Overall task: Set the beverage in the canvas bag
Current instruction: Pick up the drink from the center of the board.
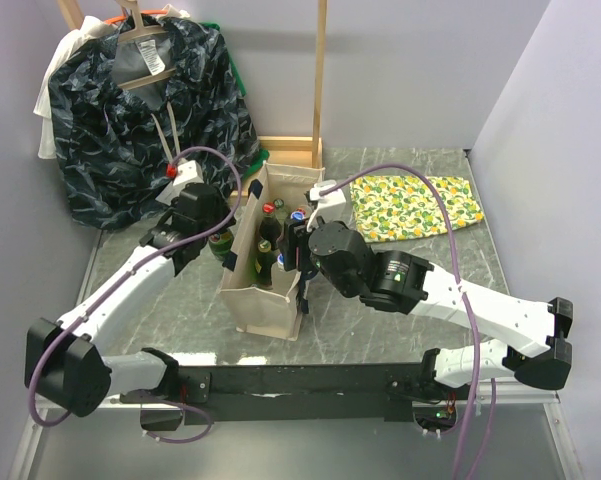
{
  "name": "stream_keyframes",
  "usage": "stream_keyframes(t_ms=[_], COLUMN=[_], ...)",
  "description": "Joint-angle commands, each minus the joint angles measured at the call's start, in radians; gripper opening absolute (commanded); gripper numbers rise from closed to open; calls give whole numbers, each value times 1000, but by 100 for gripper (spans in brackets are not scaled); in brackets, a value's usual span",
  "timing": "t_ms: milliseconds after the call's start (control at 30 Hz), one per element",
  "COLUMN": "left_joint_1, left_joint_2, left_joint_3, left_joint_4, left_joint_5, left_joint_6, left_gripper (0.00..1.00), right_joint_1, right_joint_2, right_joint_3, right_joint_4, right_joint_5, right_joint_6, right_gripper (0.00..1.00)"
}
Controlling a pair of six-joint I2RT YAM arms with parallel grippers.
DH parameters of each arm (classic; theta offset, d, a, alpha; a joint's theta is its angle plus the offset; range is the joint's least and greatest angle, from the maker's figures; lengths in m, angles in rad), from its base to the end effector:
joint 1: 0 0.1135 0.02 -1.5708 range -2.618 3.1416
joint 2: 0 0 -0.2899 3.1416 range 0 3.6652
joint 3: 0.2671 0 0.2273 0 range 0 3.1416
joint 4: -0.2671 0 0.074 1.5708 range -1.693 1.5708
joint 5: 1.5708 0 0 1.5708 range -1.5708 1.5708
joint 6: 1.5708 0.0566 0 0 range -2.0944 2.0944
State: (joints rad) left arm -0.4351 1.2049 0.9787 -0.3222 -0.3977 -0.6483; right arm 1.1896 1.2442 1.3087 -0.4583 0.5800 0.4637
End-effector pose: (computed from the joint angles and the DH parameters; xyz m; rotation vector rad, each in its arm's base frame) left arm 0.2369 -0.0859 0.3277 -0.4524 2.0313 -0.2410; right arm 0.1233 0.2242 0.4155 -0.3205 1.9090 0.5484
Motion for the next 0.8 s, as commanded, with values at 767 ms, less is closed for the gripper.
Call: stream_keyframes(t_ms=[767], left_joint_1=[32], left_joint_2=[71], left_joint_3=[-2], left_joint_4=[89], left_joint_5=[-18], left_joint_6=[12], left_gripper=[49], right_joint_1=[-42], right_joint_2=[-6], right_joint_3=[32], right_joint_4=[-6], right_joint_5=[-34], right_joint_6=[15], right_gripper=[64])
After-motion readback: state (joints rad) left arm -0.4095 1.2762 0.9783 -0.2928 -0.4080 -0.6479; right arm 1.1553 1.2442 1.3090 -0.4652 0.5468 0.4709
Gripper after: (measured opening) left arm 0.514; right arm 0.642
